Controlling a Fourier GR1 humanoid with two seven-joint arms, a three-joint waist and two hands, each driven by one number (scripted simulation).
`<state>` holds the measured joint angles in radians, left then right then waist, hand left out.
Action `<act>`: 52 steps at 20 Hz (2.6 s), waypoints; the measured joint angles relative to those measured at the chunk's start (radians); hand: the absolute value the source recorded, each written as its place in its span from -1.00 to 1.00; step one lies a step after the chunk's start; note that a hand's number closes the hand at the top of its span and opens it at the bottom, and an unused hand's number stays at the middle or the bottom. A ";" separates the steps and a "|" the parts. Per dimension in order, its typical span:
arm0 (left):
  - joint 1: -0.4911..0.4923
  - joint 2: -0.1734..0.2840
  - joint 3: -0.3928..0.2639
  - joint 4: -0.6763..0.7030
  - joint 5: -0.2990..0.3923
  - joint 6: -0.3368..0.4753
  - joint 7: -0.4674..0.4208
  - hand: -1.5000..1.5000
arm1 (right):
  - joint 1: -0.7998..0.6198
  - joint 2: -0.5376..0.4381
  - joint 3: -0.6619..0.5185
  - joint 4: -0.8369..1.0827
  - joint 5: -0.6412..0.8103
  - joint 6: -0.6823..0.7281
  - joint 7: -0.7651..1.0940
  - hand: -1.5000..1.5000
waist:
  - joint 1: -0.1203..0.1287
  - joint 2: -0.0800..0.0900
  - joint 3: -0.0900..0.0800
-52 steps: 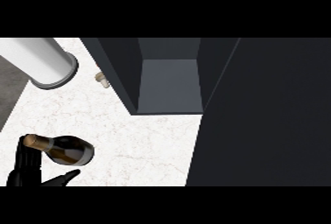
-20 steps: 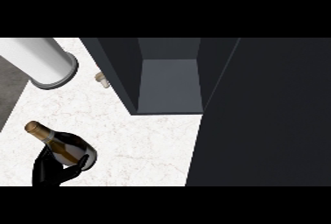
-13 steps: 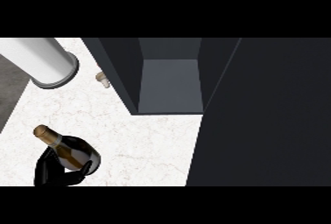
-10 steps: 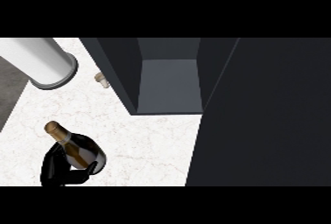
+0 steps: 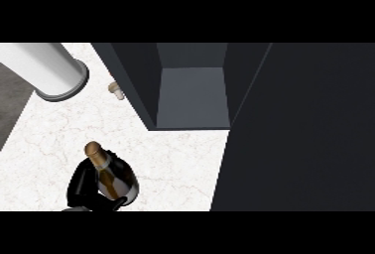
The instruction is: Pick up the wine, place it into the cabinet and close the cabinet
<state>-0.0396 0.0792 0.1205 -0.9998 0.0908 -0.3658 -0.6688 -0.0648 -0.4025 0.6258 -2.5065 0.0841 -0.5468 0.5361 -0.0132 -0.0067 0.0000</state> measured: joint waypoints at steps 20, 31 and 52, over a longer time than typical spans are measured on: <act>0.101 -0.078 -0.362 -0.479 0.060 0.286 0.288 1.00 | 0.124 -0.065 0.022 -0.008 -0.008 -0.009 -0.129 -1.00 | -0.001 0.000 0.000; -0.038 -0.078 -0.397 -0.421 0.019 0.502 0.320 1.00 | 0.158 -0.092 0.009 -0.010 -0.017 -0.001 -0.171 -1.00 | -0.004 0.003 -0.001; -0.498 -0.078 -0.360 0.021 0.111 0.623 0.309 1.00 | 0.265 -0.131 -0.006 -0.008 -0.041 0.030 -0.312 -1.00 | -0.024 0.008 -0.001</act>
<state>-0.5377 0.0008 -0.2394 -0.9785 0.2022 0.2572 -0.3600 0.2005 -0.5337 0.6198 -2.5148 0.0429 -0.5165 0.2237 -0.0367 0.0008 -0.0006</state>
